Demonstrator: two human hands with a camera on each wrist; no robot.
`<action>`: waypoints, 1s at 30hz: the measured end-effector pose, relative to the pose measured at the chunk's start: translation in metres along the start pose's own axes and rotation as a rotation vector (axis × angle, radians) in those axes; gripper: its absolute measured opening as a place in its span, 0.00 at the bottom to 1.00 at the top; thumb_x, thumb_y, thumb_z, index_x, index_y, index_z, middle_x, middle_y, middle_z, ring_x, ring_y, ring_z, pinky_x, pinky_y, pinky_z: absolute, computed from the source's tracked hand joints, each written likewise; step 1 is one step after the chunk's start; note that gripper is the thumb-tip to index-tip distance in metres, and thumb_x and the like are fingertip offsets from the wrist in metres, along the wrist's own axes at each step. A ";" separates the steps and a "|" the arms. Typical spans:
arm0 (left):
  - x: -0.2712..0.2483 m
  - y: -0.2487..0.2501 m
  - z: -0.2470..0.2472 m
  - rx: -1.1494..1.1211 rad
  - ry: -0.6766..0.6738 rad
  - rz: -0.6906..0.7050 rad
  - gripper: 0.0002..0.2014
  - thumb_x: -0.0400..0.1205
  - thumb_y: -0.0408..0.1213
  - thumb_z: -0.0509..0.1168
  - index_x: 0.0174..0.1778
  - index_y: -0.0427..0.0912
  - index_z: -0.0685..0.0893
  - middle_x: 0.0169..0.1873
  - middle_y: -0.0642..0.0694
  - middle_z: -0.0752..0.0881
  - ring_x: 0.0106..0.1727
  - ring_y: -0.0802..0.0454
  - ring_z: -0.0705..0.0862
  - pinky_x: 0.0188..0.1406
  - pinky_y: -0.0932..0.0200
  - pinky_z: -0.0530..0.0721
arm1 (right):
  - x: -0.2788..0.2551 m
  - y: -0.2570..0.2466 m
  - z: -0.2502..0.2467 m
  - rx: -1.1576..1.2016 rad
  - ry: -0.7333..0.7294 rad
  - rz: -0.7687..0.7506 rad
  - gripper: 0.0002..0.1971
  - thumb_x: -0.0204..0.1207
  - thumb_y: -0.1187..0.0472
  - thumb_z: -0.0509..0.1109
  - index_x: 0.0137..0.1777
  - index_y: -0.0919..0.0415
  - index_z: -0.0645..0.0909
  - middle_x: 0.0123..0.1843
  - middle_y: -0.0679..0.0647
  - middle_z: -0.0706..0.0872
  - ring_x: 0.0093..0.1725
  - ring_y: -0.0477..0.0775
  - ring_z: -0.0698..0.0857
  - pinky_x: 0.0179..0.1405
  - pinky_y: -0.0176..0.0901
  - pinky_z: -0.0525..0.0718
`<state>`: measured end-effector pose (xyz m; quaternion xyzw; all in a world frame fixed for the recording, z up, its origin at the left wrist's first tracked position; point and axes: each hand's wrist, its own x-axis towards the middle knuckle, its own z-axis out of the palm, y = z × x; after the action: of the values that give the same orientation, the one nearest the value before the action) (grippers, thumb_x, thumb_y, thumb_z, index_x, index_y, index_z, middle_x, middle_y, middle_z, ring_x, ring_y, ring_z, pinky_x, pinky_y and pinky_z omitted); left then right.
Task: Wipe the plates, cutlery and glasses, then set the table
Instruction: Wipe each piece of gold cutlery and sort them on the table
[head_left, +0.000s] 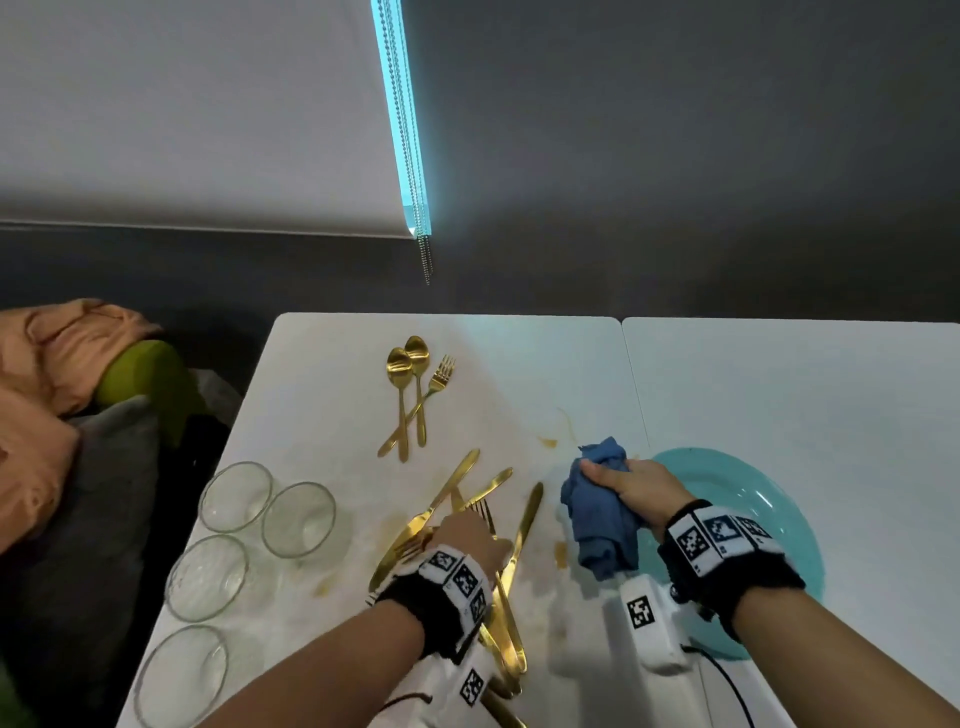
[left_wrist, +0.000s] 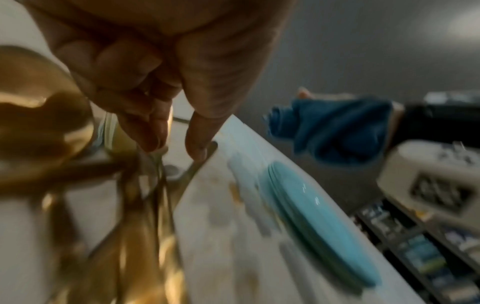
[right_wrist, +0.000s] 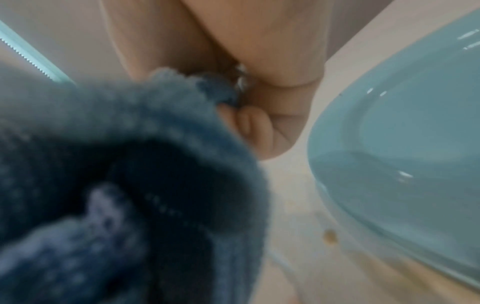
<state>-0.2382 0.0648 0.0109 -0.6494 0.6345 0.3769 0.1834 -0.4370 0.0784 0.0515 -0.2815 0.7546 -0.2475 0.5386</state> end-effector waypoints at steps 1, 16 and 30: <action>-0.007 0.001 0.012 0.037 -0.009 0.002 0.17 0.79 0.52 0.65 0.48 0.39 0.82 0.47 0.44 0.85 0.55 0.47 0.85 0.40 0.62 0.81 | -0.002 0.002 0.001 0.036 -0.014 0.006 0.13 0.69 0.49 0.76 0.40 0.60 0.82 0.53 0.66 0.88 0.55 0.66 0.86 0.62 0.61 0.83; -0.029 0.023 0.013 -0.200 0.188 0.112 0.13 0.84 0.43 0.57 0.56 0.40 0.81 0.55 0.42 0.86 0.58 0.44 0.84 0.56 0.56 0.80 | -0.026 0.032 0.007 0.271 -0.073 -0.023 0.14 0.75 0.54 0.71 0.48 0.68 0.83 0.52 0.69 0.87 0.53 0.64 0.86 0.55 0.54 0.82; -0.058 0.054 -0.009 -0.338 0.080 0.434 0.05 0.81 0.36 0.64 0.41 0.41 0.83 0.45 0.38 0.86 0.44 0.52 0.77 0.48 0.60 0.76 | -0.024 -0.009 -0.008 -0.129 0.089 -0.221 0.09 0.64 0.64 0.80 0.32 0.57 0.82 0.39 0.61 0.87 0.42 0.58 0.84 0.41 0.45 0.81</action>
<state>-0.2831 0.0913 0.0715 -0.5341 0.6937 0.4818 -0.0380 -0.4365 0.0889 0.0763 -0.3858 0.7565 -0.2684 0.4548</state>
